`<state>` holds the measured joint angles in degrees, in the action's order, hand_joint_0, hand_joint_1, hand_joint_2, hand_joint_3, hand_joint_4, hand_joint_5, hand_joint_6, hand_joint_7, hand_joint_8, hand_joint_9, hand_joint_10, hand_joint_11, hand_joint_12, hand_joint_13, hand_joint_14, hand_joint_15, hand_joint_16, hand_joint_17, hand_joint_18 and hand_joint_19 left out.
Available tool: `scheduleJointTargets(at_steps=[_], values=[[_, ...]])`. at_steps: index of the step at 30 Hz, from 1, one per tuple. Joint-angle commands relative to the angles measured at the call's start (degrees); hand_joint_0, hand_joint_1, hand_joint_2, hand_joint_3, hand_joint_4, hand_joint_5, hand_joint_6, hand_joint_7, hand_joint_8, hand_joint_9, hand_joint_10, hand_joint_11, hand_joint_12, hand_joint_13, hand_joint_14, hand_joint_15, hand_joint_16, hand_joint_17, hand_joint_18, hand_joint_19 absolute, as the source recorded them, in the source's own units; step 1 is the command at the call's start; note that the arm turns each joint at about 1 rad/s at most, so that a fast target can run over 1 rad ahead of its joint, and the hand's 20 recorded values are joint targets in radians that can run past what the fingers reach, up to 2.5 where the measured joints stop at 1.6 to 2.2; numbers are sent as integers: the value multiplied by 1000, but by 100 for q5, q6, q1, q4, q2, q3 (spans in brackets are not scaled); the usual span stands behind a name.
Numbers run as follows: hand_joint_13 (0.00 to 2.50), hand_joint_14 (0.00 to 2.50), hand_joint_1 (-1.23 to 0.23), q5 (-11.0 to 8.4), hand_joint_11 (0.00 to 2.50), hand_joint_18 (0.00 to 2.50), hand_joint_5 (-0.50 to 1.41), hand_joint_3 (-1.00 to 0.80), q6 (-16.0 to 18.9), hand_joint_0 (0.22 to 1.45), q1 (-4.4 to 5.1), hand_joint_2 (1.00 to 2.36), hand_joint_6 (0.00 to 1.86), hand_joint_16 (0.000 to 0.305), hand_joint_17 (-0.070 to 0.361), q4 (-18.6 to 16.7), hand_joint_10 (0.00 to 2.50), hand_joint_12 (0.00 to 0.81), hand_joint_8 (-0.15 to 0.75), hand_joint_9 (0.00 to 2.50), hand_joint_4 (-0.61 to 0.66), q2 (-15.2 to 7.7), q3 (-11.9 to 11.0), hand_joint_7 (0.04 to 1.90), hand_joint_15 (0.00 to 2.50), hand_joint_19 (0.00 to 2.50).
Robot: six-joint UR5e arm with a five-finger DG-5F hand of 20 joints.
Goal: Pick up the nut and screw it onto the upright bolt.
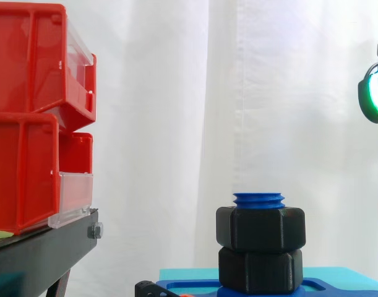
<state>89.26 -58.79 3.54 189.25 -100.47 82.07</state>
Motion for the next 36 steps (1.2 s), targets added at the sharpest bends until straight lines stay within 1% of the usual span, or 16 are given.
scheduleJointTargets(at_steps=[1, 5, 9, 14, 17, 19, 20, 21, 24, 25, 27, 28, 31, 33, 34, 36], values=[[319, 0, -306, -5, 0, 33, -191, -500, 649, 520, 6, 1000, 503, 37, 84, 15, 0, 322, 234, 497, 196, -26, 2, 760, 0, 0], [311, 0, -293, 4, 0, 32, -208, -500, 825, 516, 6, 1000, 502, 39, 87, 103, 0, 333, 242, 481, 195, -70, -7, 724, 0, 0], [246, 0, -277, 4, 0, 17, -238, -500, 931, 511, 6, 1000, 502, 43, 96, 112, 0, 361, 249, 380, 193, -70, -7, 703, 0, 0], [131, 0, -245, 13, 0, 0, -279, -500, 1080, 503, 24, 1000, 502, 47, 105, 77, 0, 380, 249, 238, 156, -70, 2, 663, 0, 0], [62, 0, -223, 39, 0, 0, -300, -500, 1098, 502, 41, 1000, 501, 48, 109, 86, 0, 380, 238, 178, 119, -61, -7, 617, 0, 0], [22, 0, -187, 39, 0, 0, -300, -500, 1098, 501, 50, 1000, 501, 49, 110, 86, 0, 373, 228, 129, 82, -61, 2, 584, 0, 0], [0, 0, -121, 39, 0, 0, -300, -500, 1098, 502, 59, 1000, 501, 49, 109, 94, 0, 371, 212, 34, 38, -61, 2, 597, 0, 0], [0, 0, -98, 39, 0, 0, -300, -500, 1098, 501, 59, 1000, 501, 49, 110, 94, 0, 370, 206, 9, 26, -61, 2, 585, 0, 0], [0, 0, -68, 48, 0, 0, -300, -500, 1080, 501, 59, 1000, 501, 50, 113, 86, 0, 369, 210, 21, 7, -61, 2, 558, 0, 0], [6, 0, -127, 48, 0, 0, -300, -500, 1080, 499, 59, 1000, 500, 51, 114, 77, 0, 368, 247, 149, 34, -61, 2, 518, 0, 0], [49, 0, -110, 48, 0, 0, -300, -500, 1080, 501, 59, 1000, 500, 49, 110, 50, 0, 366, 262, 288, 32, -61, -7, 514, 0, 0], [115, 0, -106, 30, 0, 0, -300, -500, 1062, 500, 59, 1000, 500, 47, 106, 24, 0, 359, 292, 370, 34, -61, -7, 508, 0, 0], [162, 0, -123, 30, 0, 0, -300, -500, 1062, 499, 59, 1000, 500, 45, 102, 15, 0, 358, 299, 486, 64, -61, -7, 502, 0, 0], [166, 0, -128, 30, 0, 0, -300, -500, 1062, 499, 59, 1000, 500, 46, 103, 15, 0, 358, 266, 438, 74, -70, -7, 504, 0, 0], [108, 0, -130, 30, 0, 0, -300, -500, 1062, 499, 59, 1000, 500, 46, 104, 15, 0, 370, 266, 304, 68, -61, -7, 506, 0, 0], [82, 0, -122, 30, 0, 0, -300, -500, 1062, 500, 59, 1000, 500, 48, 107, 15, 0, 371, 269, 248, 47, -61, -7, 516, 0, 0]])
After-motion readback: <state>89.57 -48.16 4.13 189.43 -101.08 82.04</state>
